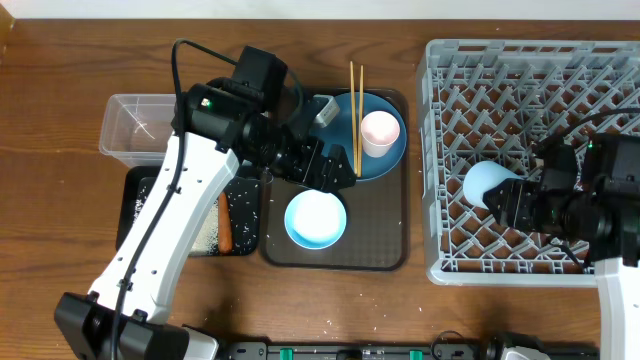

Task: Sort waste into correct bins and load items into the dishwasher rack
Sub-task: 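Lower the light-blue cup upside down into the rack and release it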

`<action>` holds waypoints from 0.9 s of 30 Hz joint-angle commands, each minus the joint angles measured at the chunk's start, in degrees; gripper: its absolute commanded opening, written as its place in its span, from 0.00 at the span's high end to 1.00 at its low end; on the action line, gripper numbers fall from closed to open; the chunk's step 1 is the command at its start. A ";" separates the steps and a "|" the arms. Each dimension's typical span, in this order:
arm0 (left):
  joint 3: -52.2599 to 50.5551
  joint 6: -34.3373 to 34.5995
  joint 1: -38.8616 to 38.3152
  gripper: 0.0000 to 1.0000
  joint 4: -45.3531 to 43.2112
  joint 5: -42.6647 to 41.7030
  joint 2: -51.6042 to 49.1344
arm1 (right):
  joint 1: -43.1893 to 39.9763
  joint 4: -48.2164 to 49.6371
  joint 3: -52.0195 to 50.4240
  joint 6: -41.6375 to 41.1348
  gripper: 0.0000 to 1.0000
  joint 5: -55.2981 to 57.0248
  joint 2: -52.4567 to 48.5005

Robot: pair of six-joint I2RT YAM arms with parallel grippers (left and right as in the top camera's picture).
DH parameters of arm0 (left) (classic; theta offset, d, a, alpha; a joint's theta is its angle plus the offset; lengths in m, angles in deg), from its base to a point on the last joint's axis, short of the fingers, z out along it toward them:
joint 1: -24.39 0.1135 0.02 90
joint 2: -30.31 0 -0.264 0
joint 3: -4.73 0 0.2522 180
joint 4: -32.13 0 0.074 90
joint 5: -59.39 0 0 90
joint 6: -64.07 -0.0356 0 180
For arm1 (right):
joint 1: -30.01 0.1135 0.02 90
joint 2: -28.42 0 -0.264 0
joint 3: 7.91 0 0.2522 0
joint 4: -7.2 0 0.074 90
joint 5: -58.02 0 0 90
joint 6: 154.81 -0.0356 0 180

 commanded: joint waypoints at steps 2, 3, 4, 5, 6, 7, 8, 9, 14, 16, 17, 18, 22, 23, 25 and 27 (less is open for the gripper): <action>-0.22 0.07 -0.07 0.05 0.04 0.50 0.42 | 0.72 0.00 -0.26 1.86 0.50 0.59 -1.77; -0.22 0.07 -0.07 0.05 0.04 0.50 0.44 | 1.09 0.00 -0.46 1.86 0.50 0.63 -2.19; -0.22 0.07 -0.07 0.05 0.04 0.50 0.42 | 1.49 0.04 -0.74 1.86 0.50 0.79 -2.64; -0.22 0.07 -0.07 0.04 0.04 0.50 0.42 | 1.77 0.07 -0.94 1.86 0.50 1.01 -2.97; -0.22 0.09 -0.07 0.04 0.02 0.50 0.42 | 2.08 0.09 -1.18 1.70 0.51 1.70 -3.37; -0.22 0.07 -0.07 0.03 0.04 0.50 0.42 | 2.36 0.13 -1.38 1.70 0.51 2.25 -3.69; -0.22 0.09 -0.07 0.02 0.04 0.50 0.42 | 2.62 0.26 -1.66 1.68 0.51 2.84 -4.07; -0.22 0.07 -0.07 0.01 0.04 0.48 0.42 | 2.89 0.48 -1.97 1.66 0.51 3.30 -4.44; -0.22 0.07 -0.07 0.00 0.04 0.50 0.42 | 3.87 2.67 -4.20 0.31 0.51 4.63 -5.38; -0.22 0.07 -0.07 0.00 0.04 0.50 0.42 | 3.87 3.69 -5.38 -0.22 0.51 5.44 -5.49; -0.22 0.09 -0.07 0.00 0.04 0.50 0.42 | 3.87 4.22 -6.08 -0.33 0.51 5.66 -5.53; -0.22 0.09 -0.07 0.00 0.04 0.50 0.42 | 3.87 4.74 -6.84 -0.52 0.51 5.66 -5.53; -0.22 0.07 -0.07 0.00 0.04 0.50 0.42 | 3.87 6.21 -9.88 -1.07 0.51 5.66 -5.53; -0.22 0.07 -0.07 0.00 0.04 0.50 0.42 | 3.87 6.25 -10.43 -1.44 0.51 5.62 -5.53; -0.22 0.07 -0.07 0.00 0.04 0.50 0.44 | 3.87 6.40 -10.99 -1.79 0.51 5.64 -5.53; -0.22 0.07 -0.07 0.00 0.02 0.50 0.42 | 3.87 6.40 -11.02 -1.79 0.50 5.64 -5.53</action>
